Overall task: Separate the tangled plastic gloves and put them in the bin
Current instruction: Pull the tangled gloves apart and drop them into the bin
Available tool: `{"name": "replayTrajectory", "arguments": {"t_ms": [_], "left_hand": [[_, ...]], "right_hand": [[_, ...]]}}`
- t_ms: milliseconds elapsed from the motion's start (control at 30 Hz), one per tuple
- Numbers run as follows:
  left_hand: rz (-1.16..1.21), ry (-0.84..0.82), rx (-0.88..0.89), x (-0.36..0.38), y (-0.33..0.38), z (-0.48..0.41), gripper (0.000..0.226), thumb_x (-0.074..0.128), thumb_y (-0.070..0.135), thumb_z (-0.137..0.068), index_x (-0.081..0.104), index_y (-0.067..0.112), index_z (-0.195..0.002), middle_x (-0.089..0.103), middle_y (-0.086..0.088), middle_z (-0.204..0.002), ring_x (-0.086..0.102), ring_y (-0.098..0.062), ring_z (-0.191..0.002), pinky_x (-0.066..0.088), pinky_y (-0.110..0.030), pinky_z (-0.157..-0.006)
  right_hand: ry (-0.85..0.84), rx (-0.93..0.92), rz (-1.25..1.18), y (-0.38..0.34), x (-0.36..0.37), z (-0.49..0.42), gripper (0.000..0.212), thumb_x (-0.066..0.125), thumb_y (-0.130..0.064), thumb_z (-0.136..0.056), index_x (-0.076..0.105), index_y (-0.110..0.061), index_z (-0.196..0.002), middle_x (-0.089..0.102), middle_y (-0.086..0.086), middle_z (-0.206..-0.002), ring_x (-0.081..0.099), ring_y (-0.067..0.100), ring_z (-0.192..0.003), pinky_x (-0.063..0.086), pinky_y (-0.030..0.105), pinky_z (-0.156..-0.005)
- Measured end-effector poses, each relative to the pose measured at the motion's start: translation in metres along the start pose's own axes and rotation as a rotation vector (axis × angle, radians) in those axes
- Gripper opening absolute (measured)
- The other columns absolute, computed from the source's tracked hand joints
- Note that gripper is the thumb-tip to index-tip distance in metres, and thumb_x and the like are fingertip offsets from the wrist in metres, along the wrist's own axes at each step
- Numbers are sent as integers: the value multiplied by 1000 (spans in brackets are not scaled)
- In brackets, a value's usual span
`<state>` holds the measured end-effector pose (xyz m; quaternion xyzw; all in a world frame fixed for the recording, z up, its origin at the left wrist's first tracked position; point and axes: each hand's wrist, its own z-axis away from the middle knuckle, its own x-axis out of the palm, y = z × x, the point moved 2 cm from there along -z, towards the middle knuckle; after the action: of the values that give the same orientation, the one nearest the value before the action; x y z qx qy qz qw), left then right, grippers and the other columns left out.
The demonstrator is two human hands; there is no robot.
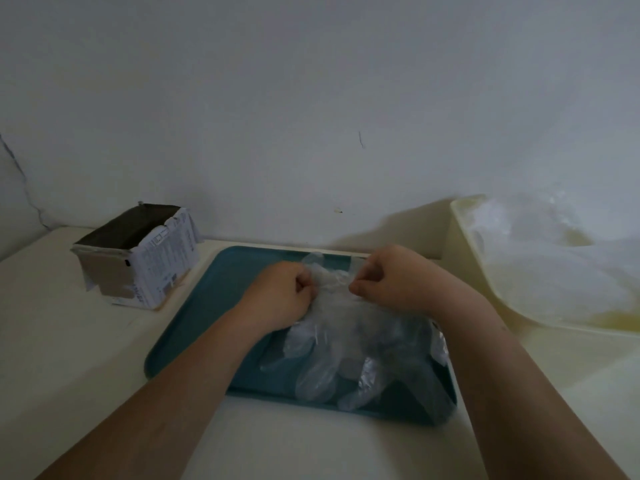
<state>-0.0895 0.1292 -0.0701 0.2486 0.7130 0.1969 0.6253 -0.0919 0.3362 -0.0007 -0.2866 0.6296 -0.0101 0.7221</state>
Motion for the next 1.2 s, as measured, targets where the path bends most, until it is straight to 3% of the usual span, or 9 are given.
{"name": "replayTrajectory", "arguments": {"t_ms": [67,133,200,267,367,533,700,933,1200], "left_hand": [[-5,33,9,0,1,2,11,73,25,-90,68,22,-99,62,7,-104,64,-16,-88,55,-36,-80],[28,59,-2,-2,3,5,57,81,32,-84,55,26,-134,44,7,-134,57,-15,-110,51,-35,-95],[99,27,-31,-5,6,7,86,86,33,-80,40,29,-152,37,10,-145,51,-13,-124,46,-32,-106],[212,-11,-50,-3,5,6,78,87,27,-78,47,33,-144,52,13,-136,59,-9,-117,50,-27,-98],[353,44,-98,-3,-1,3,31,84,21,-83,67,25,-108,73,6,-98,66,-4,-83,50,-16,-70],[432,117,-79,-21,-3,-1,11,81,23,-90,75,19,-82,76,0,-80,66,-8,-71,53,-24,-68],[371,163,-32,-49,-2,0,16,75,21,-96,76,15,-82,73,-5,-74,55,-2,-58,47,-13,-57],[150,267,25,-82,-15,0,32,59,21,-105,70,7,-78,69,-11,-73,64,-24,-67,56,-42,-72],[17,429,68,-89,-5,6,13,69,25,-97,71,32,-87,63,18,-84,61,-2,-77,49,-25,-73]], "right_hand": [[51,-15,-37,-2,1,-2,19,71,-34,-94,82,-18,-95,75,2,-107,68,15,-98,52,28,-94],[93,-47,-68,-5,3,-4,16,72,-32,-95,81,-20,-100,64,2,-132,58,15,-127,39,20,-100],[58,-42,-84,-5,10,-5,15,71,-30,-95,82,-20,-99,69,0,-129,57,13,-129,42,23,-99],[0,14,-75,-1,19,-7,17,69,-30,-95,81,-18,-93,77,-1,-99,69,10,-93,52,24,-76],[31,84,-51,4,25,-11,30,67,-26,-95,73,-2,-77,60,5,-60,50,15,-51,41,25,-52],[113,116,-73,7,19,-12,39,67,-30,-94,67,5,-77,60,23,-63,50,19,-53,39,27,-51],[232,147,-17,5,9,-10,47,65,-25,-95,42,-11,-56,42,0,-50,40,12,-47,28,17,-41],[245,170,-22,13,17,-14,45,59,-15,-92,34,-13,-54,35,5,-49,33,18,-45,32,30,-48],[73,-169,-264,-12,8,-1,37,70,-28,-95,62,-10,-64,57,3,-57,49,3,-55,44,27,-59]]}}
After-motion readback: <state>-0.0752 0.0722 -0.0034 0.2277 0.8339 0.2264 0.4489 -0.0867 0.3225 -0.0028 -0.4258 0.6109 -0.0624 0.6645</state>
